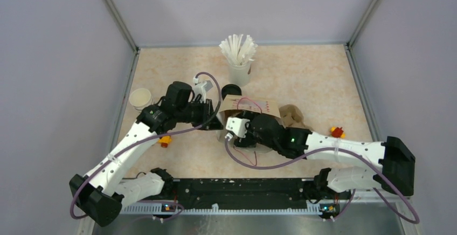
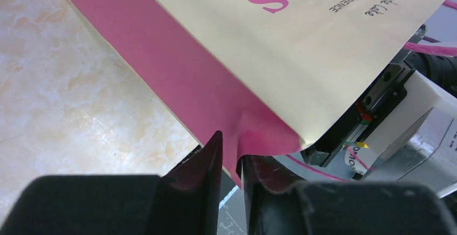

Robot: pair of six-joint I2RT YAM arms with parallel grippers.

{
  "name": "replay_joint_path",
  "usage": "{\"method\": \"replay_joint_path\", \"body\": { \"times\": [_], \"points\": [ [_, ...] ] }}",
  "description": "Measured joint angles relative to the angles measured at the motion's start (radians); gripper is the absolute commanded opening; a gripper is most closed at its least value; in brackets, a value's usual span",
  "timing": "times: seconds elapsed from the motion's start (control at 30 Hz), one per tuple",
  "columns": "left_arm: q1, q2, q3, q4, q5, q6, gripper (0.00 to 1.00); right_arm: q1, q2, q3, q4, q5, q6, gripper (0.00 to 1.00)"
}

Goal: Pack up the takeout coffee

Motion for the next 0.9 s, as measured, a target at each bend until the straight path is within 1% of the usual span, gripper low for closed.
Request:
{"method": "replay_joint_path", "body": {
  "times": [0.13, 0.2, 0.37, 0.73, 0.9],
  "points": [
    [0.0, 0.002, 0.0, 0.0, 0.0, 0.018, 0.04, 0.0, -0.041, -0.02, -0.027, 0.004, -0.012, 0.67],
    [0.0, 0.0, 0.0, 0.0, 0.0, 0.029, 0.0, 0.0, -0.066, -0.02, -0.051, -0.002, -0.024, 0.67],
    [0.0, -0.007, 0.0, 0.005, 0.006, 0.072, 0.0, 0.0, -0.106, -0.019, -0.116, -0.011, -0.078, 0.67],
    [0.0, -0.007, 0.0, 0.003, 0.037, 0.146, 0.0, -0.006, -0.106, 0.056, -0.296, 0.042, -0.339, 0.68],
    [0.0, -0.027, -0.023, 0.018, 0.061, 0.163, 0.0, -0.023, -0.091, 0.103, -0.351, 0.037, -0.375, 0.67]
  ]
}}
